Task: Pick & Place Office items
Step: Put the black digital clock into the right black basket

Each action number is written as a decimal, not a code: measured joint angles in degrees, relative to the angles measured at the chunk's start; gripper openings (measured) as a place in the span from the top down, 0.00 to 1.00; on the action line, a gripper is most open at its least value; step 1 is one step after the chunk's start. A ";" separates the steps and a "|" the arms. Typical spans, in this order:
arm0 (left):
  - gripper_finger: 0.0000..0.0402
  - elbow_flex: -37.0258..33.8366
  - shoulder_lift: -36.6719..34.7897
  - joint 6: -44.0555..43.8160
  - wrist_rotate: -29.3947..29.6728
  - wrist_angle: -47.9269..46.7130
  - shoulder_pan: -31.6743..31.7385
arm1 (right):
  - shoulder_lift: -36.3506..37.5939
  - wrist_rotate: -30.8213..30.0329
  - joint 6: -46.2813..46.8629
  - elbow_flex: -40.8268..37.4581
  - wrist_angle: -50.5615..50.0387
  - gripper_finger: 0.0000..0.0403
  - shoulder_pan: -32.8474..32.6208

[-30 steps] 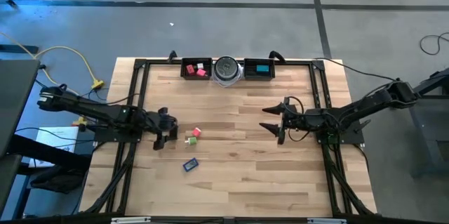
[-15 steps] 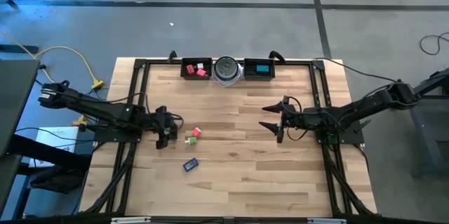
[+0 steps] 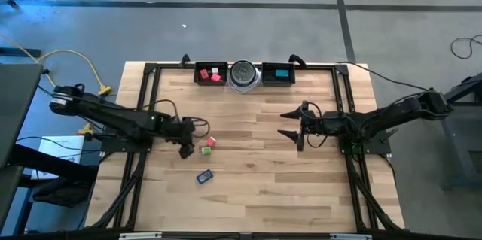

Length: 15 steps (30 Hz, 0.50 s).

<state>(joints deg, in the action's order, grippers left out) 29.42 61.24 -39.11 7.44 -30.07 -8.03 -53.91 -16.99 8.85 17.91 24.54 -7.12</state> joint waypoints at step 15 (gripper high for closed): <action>0.34 13.63 7.03 -31.42 -1.39 -17.23 2.81 | 0.00 5.65 -5.51 -0.20 -5.24 0.29 0.29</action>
<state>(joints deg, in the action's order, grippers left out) 43.06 68.27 -70.52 6.05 -47.30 -5.22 -53.91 -11.34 3.34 17.71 19.31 -6.83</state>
